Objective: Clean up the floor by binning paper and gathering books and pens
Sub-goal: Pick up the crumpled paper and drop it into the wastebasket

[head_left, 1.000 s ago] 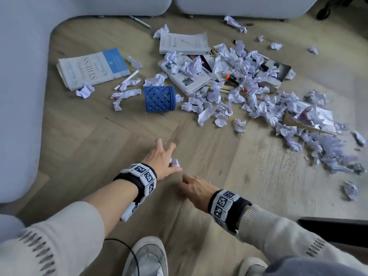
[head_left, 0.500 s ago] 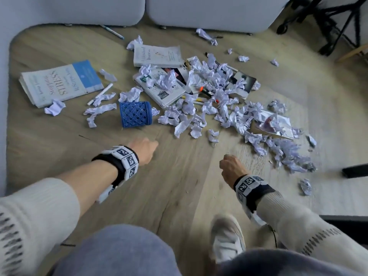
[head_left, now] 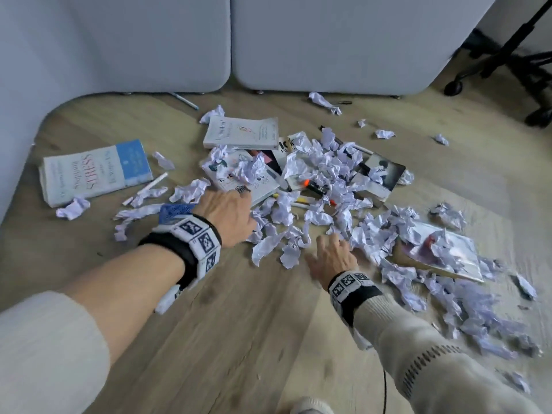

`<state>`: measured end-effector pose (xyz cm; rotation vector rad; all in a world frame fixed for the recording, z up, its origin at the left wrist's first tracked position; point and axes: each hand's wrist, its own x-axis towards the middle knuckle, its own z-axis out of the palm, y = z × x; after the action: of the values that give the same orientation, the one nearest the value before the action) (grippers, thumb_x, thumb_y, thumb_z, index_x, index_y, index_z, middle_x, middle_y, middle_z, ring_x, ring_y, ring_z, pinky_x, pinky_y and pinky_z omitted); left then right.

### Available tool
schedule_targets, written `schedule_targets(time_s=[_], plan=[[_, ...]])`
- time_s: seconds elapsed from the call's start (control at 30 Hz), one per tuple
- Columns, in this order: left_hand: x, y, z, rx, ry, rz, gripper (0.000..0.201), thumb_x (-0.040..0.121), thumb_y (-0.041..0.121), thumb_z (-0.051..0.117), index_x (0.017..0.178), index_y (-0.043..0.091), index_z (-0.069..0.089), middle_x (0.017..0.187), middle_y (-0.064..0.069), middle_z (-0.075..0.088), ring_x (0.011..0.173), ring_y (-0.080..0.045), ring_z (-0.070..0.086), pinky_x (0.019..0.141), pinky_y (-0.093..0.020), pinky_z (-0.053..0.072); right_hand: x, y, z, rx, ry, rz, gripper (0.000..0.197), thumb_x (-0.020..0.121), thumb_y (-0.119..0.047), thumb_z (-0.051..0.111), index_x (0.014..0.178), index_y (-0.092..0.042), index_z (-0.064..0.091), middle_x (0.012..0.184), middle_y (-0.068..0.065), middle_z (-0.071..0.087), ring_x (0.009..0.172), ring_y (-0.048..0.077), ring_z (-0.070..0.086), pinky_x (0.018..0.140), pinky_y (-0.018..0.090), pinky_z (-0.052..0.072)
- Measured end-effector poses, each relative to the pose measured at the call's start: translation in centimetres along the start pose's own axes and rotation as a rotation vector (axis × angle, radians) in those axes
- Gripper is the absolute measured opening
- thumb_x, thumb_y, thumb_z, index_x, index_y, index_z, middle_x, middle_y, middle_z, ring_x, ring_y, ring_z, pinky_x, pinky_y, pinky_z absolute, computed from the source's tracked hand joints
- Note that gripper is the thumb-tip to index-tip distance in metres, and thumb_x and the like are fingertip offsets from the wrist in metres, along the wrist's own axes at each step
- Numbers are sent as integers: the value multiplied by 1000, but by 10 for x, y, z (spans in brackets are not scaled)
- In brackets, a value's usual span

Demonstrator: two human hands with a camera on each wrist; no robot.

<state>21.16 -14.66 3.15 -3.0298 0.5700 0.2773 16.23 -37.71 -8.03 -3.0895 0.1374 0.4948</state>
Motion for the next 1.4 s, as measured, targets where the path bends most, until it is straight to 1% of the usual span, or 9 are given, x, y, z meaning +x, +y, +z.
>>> schedule_targets(time_s=[0.37, 0.47, 0.57, 0.63, 0.73, 0.9, 1.1, 1.27, 1.4], plan=[[-6, 38, 49, -154, -289, -145, 48, 90, 38, 60, 124, 11, 40, 123, -16, 50, 109, -30, 55, 84, -36, 46, 3, 11, 38, -87, -50, -356, 28, 104, -28, 28, 121, -11, 41, 110, 11, 46, 76, 33, 65, 52, 35, 39], [16, 52, 66, -167, -283, -167, 78, 78, 54, 70, 130, 9, 33, 133, -18, 39, 119, -32, 47, 93, -36, 42, 12, 18, 41, -52, -46, -464, 17, 101, -17, 40, 114, -11, 48, 93, 8, 48, 63, 26, 57, 51, 31, 32], [35, 72, 86, -245, -232, -206, 126, 57, 75, 71, 143, 3, 14, 143, -26, 24, 131, -37, 33, 107, -40, 32, 15, 29, 39, 52, -8, -282, 20, 88, -29, 63, 74, -15, 62, 65, 1, 52, 47, 16, 44, 43, 28, 15], [45, 83, 101, -320, -219, -292, 143, 47, 89, 62, 148, 10, -1, 147, -27, 15, 133, -42, 31, 109, -44, 33, 20, 38, 42, 243, 32, -243, 30, 96, -28, 53, 73, -9, 57, 67, 4, 47, 56, 22, 44, 52, 31, 27], [55, 98, 120, -279, -167, -328, 121, 60, 90, 50, 146, 17, 8, 135, -19, 25, 114, -37, 46, 92, -42, 46, 28, 41, 34, 391, 155, -228, 28, 98, -28, 48, 80, -7, 51, 75, 1, 44, 63, 21, 42, 60, 32, 34], [56, 100, 133, -215, -116, -122, 32, 97, 20, 48, 127, 11, 39, 117, -13, 41, 100, -31, 54, 79, -37, 47, 54, 9, 8, 260, 230, -121, 45, 97, -48, 32, 120, -11, 42, 103, 6, 45, 71, 25, 54, 54, 31, 38], [55, 68, 134, -634, -39, -77, 12, 88, 13, 55, 95, 12, 46, 92, -3, 49, 83, -26, 54, 68, -31, 39, 72, -17, 20, -32, 112, -225, 44, 97, -47, 31, 129, -17, 37, 132, 20, 37, 91, 34, 57, 60, 34, 43], [55, 49, 113, -599, 90, -193, 14, 85, 9, 57, 97, 9, 50, 98, -6, 48, 81, -25, 52, 67, -33, 43, 76, -12, 15, -22, -7, -297, 25, 98, -10, 33, 123, -10, 37, 119, 15, 44, 83, 31, 65, 56, 32, 45], [75, 44, 93, -495, 139, -217, 13, 90, 13, 55, 100, 8, 49, 111, -7, 37, 70, -20, 48, 60, -30, 44, 79, 11, -5, 123, 114, -225, 18, 99, -21, 35, 105, -8, 45, 92, 9, 53, 71, 28, 58, 55, 34, 42]])
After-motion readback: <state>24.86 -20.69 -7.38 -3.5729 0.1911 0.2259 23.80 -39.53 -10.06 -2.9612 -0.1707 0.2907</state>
